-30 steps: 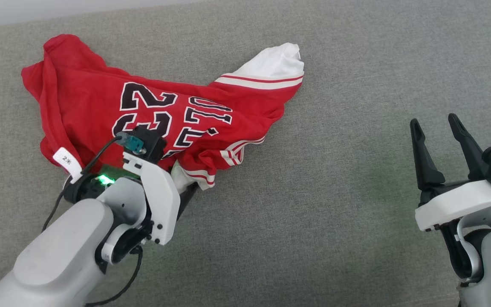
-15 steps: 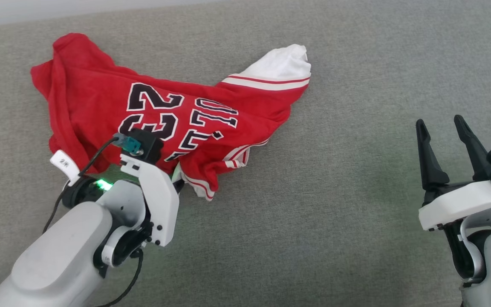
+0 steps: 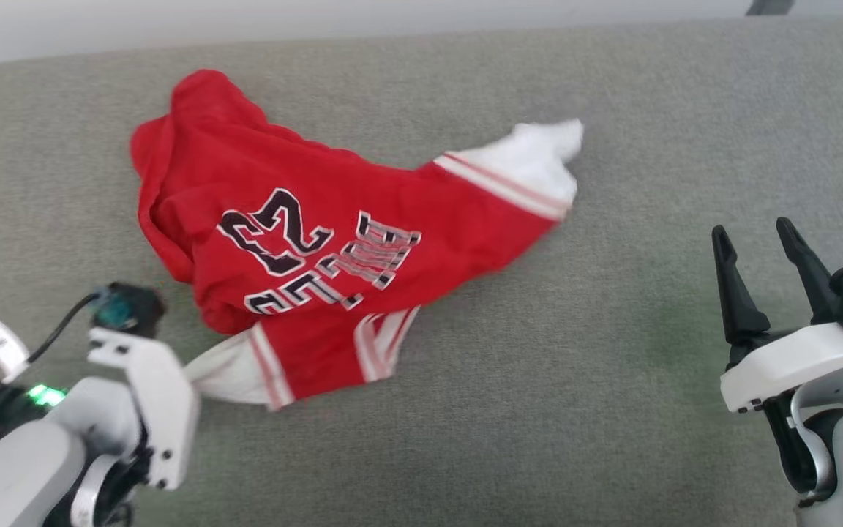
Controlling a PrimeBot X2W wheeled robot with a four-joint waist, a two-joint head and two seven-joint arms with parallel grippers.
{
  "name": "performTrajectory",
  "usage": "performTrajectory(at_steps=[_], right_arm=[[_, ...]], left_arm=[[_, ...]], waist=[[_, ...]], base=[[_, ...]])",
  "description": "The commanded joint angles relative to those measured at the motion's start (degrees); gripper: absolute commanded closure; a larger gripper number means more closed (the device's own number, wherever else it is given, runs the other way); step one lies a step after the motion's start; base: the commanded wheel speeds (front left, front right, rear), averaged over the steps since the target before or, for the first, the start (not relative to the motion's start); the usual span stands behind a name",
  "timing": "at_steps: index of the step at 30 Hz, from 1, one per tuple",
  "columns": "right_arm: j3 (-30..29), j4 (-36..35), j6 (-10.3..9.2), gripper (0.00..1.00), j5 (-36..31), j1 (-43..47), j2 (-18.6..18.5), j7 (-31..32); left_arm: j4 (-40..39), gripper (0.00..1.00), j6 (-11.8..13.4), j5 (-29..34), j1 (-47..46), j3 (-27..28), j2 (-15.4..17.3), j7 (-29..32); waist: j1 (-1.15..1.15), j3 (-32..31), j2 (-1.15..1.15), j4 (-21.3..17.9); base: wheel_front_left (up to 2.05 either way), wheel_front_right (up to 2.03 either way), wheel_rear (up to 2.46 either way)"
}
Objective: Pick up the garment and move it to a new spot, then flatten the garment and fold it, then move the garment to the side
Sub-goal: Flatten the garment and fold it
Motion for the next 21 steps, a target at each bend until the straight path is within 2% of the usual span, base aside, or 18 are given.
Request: performTrajectory(at_steps=[1, 6, 15, 16, 17, 18, 20, 21], right_arm=[[0.2, 0.1, -0.02, 0.0, -0.2, 0.8, 0.0, 0.2], [1.1, 0.4, -0.02, 0.0, 0.2, 1.8, -0.5, 1.4], [3.3, 0.7, -0.02, 0.0, 1.8, 3.1, -1.6, 3.4], [3.8, 0.8, -0.02, 0.0, 2.0, 3.1, -1.9, 3.8], [4.3, 0.9, -0.02, 0.0, 2.3, 3.2, -2.1, 4.2], [4.3, 0.9, -0.02, 0.0, 2.3, 3.2, -2.1, 4.2], [5.3, 1.2, -0.02, 0.0, 2.9, 3.5, -2.7, 5.1], [5.8, 1.4, -0.02, 0.0, 3.3, 3.4, -3.1, 5.6]], left_arm=[[-0.5, 1.0, 1.2, 0.8, 1.5, -0.3, 0.8, 1.0], [0.8, 1.0, 4.3, 0.6, 4.4, -0.2, 4.4, 3.4], [3.9, 1.0, 3.7, -1.6, 6.5, -0.4, 3.0, 2.4], [3.9, 0.64, 3.4, -1.6, 6.4, -0.1, 2.7, 1.5], [4.0, 0.53, 3.2, -2.0, 6.5, 0.2, 2.2, 0.8], [4.0, 0.53, 3.2, -2.0, 6.5, 0.2, 2.2, 0.8], [3.7, 0.0, 2.4, -2.3, 6.4, 0.6, 1.2, -1.2], [3.5, 0.0, 2.2, -2.5, 6.3, 1.1, 0.8, -2.3]], waist=[[0.0, -0.9, 0.0, 0.9], [0.0, -2.5, 0.0, 2.2], [0.0, -4.6, 0.0, 3.9], [0.0, -4.8, 0.0, 4.1], [0.0, -4.9, 0.0, 4.3], [0.0, -4.9, 0.0, 4.3], [0.0, -5.3, 0.0, 4.9], [0.0, -5.4, 0.0, 5.1]], base=[[0.0, 0.0, 0.0], [0.0, 0.0, 0.0], [0.0, 0.0, 0.0], [0.0, 0.0, 0.0], [0.0, 0.0, 0.0], [0.0, 0.0, 0.0], [0.0, 0.0, 0.0], [0.0, 0.0, 0.0]])
